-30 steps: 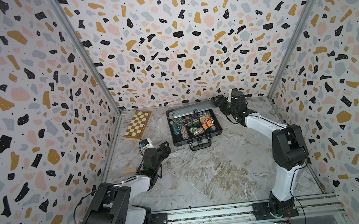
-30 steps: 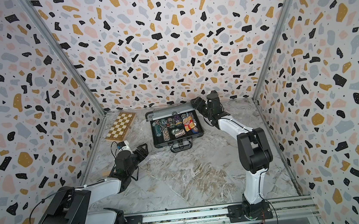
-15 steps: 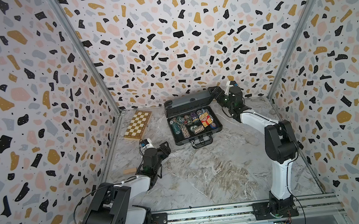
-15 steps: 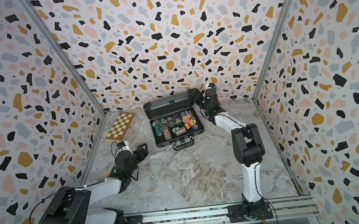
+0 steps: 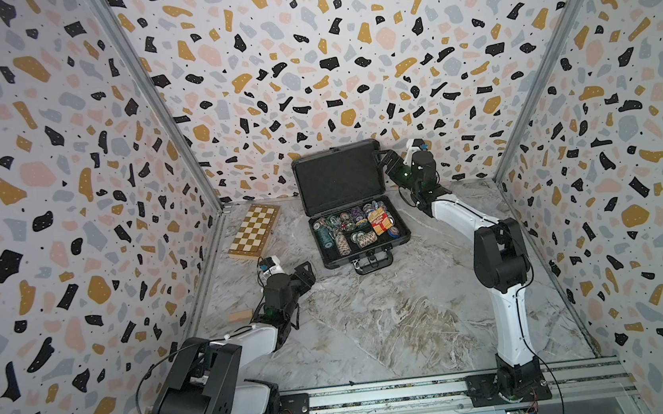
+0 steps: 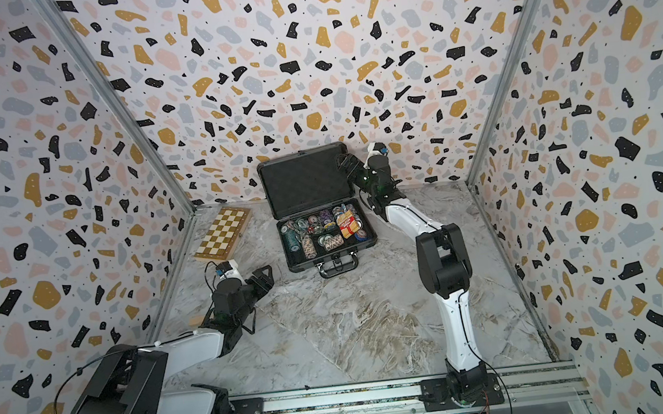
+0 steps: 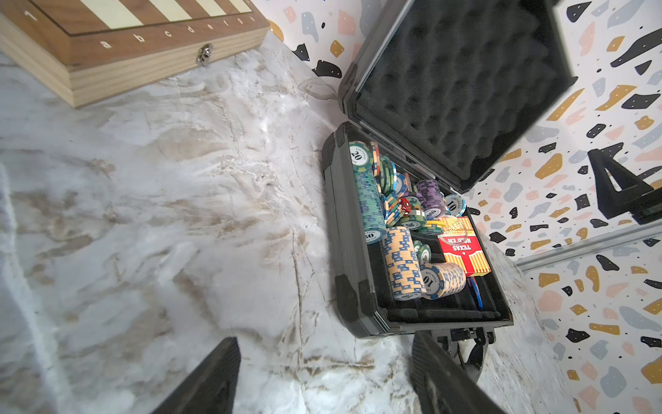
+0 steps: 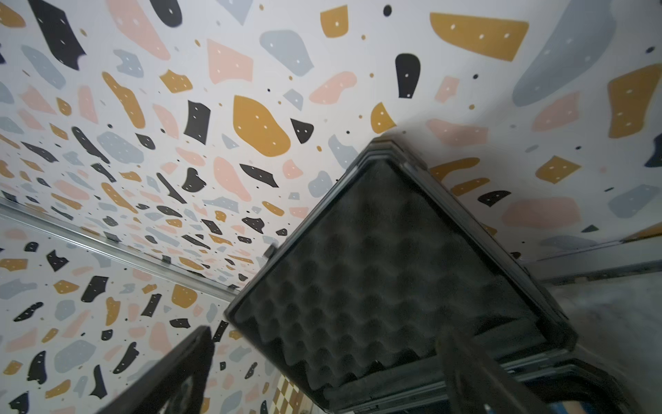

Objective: Open the poker set cases
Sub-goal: Open the case lid on the poker set case.

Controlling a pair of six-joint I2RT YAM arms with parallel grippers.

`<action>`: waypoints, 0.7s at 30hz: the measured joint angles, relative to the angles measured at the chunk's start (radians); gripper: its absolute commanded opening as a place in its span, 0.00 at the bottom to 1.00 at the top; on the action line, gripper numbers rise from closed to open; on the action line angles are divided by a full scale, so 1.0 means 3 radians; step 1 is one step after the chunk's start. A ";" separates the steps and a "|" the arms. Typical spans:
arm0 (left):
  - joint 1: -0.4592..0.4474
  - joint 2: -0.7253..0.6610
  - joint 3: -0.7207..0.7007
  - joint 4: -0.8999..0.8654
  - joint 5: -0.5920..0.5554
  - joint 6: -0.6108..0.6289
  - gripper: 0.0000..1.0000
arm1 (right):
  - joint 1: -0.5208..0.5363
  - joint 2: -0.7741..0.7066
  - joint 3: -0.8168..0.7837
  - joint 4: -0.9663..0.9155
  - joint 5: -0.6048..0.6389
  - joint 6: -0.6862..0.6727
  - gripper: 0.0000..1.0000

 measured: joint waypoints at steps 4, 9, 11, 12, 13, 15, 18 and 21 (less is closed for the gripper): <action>0.0000 0.0000 -0.0004 0.0001 0.0000 0.0003 0.76 | -0.0041 -0.0281 -0.0443 -0.0135 -0.0004 -0.0345 1.00; 0.0000 0.0000 -0.0004 -0.0019 -0.0001 0.0001 0.76 | -0.0240 -0.0950 -0.1503 -0.0182 0.0032 -0.0760 1.00; 0.0000 0.0014 0.0004 -0.0047 0.0003 0.0001 0.76 | -0.0362 -0.1166 -0.1893 -0.0177 0.0034 -0.0881 1.00; 0.0000 0.0032 0.0015 -0.0060 0.0017 0.0000 0.76 | -0.0415 -0.1222 -0.2028 -0.0183 0.0029 -0.0927 1.00; 0.0000 0.0058 0.0033 -0.0065 0.0041 0.0000 0.77 | -0.0481 -0.1251 -0.2139 -0.0189 0.0004 -0.0973 1.00; 0.0000 0.0125 0.0083 -0.0076 0.0106 0.0003 0.79 | -0.0586 -0.1244 -0.2266 -0.0256 -0.0086 -0.1044 1.00; 0.0000 0.0254 0.0212 -0.0142 0.0273 0.0020 0.80 | -0.0680 -0.1197 -0.2344 -0.0446 -0.0292 -0.1151 0.99; 0.0003 0.0389 0.0440 -0.0300 0.0546 0.0065 0.81 | -0.0721 -0.1166 -0.2335 -0.0626 -0.0490 -0.1245 0.95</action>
